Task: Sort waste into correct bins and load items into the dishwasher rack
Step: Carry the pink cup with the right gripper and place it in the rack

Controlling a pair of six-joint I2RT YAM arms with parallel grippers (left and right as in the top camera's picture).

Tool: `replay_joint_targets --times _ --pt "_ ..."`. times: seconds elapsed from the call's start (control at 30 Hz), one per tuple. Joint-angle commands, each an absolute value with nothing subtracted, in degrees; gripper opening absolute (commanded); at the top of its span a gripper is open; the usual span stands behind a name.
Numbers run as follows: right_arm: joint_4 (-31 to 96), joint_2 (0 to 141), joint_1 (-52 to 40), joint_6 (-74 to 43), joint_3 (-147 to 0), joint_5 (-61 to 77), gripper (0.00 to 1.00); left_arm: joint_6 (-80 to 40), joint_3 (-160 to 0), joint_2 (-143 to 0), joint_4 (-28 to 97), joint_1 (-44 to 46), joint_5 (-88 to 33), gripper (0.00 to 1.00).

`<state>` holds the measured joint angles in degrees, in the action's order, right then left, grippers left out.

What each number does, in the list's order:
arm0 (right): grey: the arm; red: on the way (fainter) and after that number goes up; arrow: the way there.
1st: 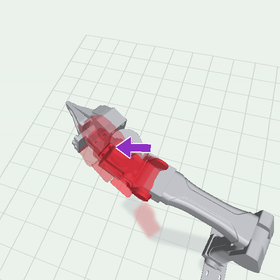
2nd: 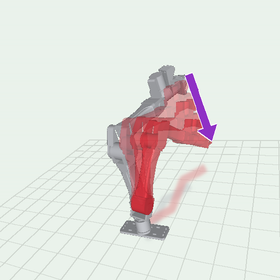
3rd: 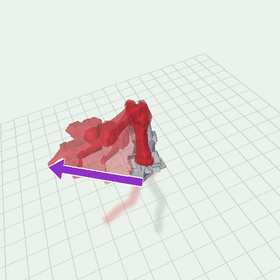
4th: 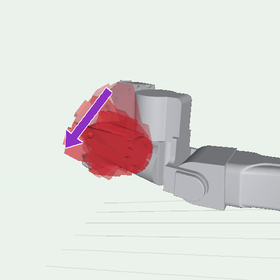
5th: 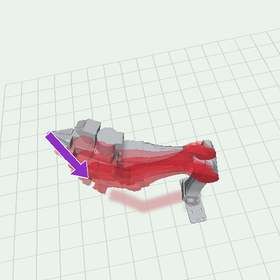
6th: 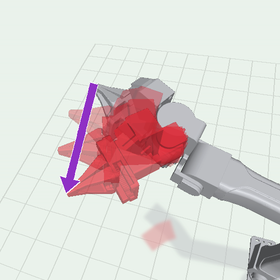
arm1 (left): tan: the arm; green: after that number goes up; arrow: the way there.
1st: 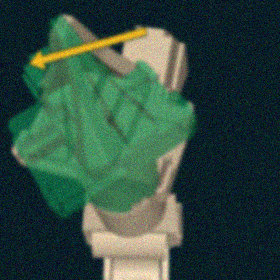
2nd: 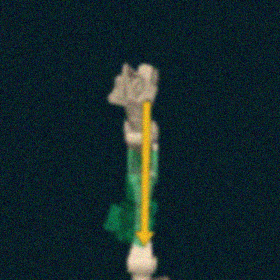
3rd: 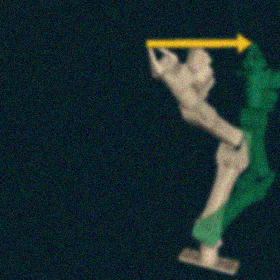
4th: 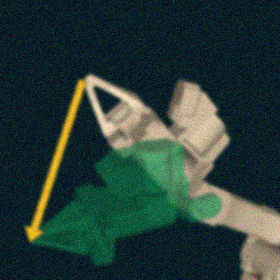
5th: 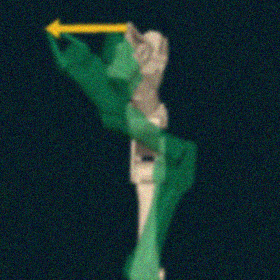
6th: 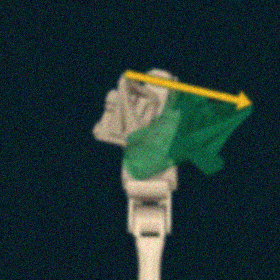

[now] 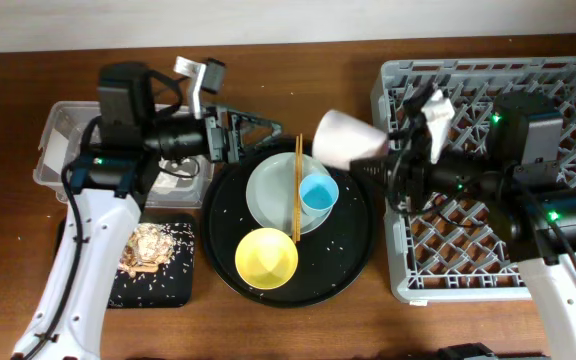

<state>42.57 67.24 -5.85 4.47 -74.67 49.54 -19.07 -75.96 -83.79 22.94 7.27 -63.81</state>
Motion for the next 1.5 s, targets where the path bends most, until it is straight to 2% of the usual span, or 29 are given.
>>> replay_joint_targets --times 0.0,0.27,0.37,1.47 --pt "42.3 67.3 -6.3 -0.9 -75.4 27.8 0.53 -18.5 -76.1 -83.3 22.8 6.7 -56.4 0.99" --pt "39.4 67.3 -6.3 -2.2 -75.4 -3.0 0.52 -18.5 -76.1 -83.3 22.8 6.7 -53.5 0.99" --pt "39.7 67.6 -6.3 -2.2 -75.4 -7.9 0.52 -18.5 -76.1 -83.3 22.8 6.7 -53.5 0.99" --pt "39.4 92.9 -6.3 -2.0 -75.4 -9.5 0.5 -18.5 -76.1 -83.3 22.8 6.7 -53.5 0.99"
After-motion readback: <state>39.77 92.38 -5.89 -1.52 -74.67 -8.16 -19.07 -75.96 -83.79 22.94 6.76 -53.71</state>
